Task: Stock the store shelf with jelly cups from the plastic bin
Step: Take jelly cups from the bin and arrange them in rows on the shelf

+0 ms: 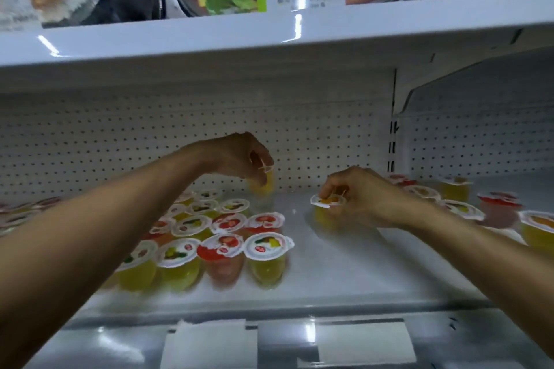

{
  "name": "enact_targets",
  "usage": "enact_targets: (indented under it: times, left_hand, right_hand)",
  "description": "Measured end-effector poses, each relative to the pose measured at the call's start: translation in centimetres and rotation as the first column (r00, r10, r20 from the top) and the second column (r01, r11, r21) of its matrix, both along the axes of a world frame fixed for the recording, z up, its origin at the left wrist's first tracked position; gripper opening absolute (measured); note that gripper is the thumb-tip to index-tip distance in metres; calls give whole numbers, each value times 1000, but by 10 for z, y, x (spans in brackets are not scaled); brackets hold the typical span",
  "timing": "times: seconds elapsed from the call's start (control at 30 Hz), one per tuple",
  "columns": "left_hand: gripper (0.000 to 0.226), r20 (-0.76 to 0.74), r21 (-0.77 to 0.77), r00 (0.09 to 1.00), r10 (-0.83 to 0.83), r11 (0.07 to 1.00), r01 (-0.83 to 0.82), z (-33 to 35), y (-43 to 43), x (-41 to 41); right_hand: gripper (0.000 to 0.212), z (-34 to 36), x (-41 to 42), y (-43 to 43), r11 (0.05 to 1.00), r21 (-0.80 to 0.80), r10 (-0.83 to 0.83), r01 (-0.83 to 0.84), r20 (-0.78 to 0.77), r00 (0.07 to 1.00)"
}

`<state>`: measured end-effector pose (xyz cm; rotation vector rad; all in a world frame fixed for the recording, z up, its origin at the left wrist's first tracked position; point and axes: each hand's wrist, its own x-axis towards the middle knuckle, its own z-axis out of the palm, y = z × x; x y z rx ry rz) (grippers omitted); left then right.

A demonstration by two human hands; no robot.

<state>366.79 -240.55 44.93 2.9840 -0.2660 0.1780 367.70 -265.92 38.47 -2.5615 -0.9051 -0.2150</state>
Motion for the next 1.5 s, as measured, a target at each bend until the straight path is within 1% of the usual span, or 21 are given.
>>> enact_targets:
  times: [0.1,0.2,0.33,0.4,0.43,0.5,0.6,0.7,0.77,0.9,1.0,1.1,1.23,1.4,1.5]
  left_hand:
    - [49,-5,-29,999,50,998,-50,-5,31,0]
    - [46,25,-132,997,68,989,-65,-8,46,1]
    - [44,72,-329,996,55,944,-28,-11,48,7]
    - [45,97,-370,994,44,929,-5,-12,48,11]
    - [46,105,-362,994,43,932,-2,-12,48,13]
    - [49,97,-291,994,47,957,-17,-13,52,15]
    - [53,35,-170,998,46,985,-39,-18,59,17]
    - [55,-27,-109,999,39,993,-42,-24,63,19]
    - [55,-57,-71,998,34,997,-38,-26,64,21]
    - [54,-82,-18,996,33,999,-34,-28,65,26]
    - [56,-153,16,987,43,999,-41,-30,65,27]
    - [45,-219,9,975,48,999,-47,-35,69,29]
    - [28,-202,-123,979,32,991,-58,-36,74,29]
    - [30,-185,-132,983,-20,991,-5,-39,77,27]
    - [32,-178,-104,984,-24,995,5,-39,77,25]
  right_hand:
    - [26,0,9,28,999,39,33,-34,25,999]
    - [25,3,15,55,993,82,77,-81,48,996]
    - [21,5,23,81,985,118,126,-124,-5,992]
    - [19,5,24,88,983,103,154,-149,-42,987]
    - [19,4,23,89,981,108,170,-162,-68,983]
    - [19,3,23,91,975,128,200,-184,-133,971]
    - [18,0,27,89,973,148,212,-180,-248,945]
    - [18,-2,31,87,959,243,237,-147,-400,885]
    - [18,-3,34,89,948,303,232,-100,-442,866]
    - [22,-4,35,104,953,302,171,-35,-439,882]
    - [24,-3,33,118,952,303,170,-36,-428,888]
    - [25,-6,31,126,954,293,187,-58,-437,880]
    - [25,-7,30,129,956,289,168,-42,-429,888]
    - [25,-6,28,129,951,306,185,-44,-450,874]
    - [26,-7,27,130,948,314,198,-48,-467,862]
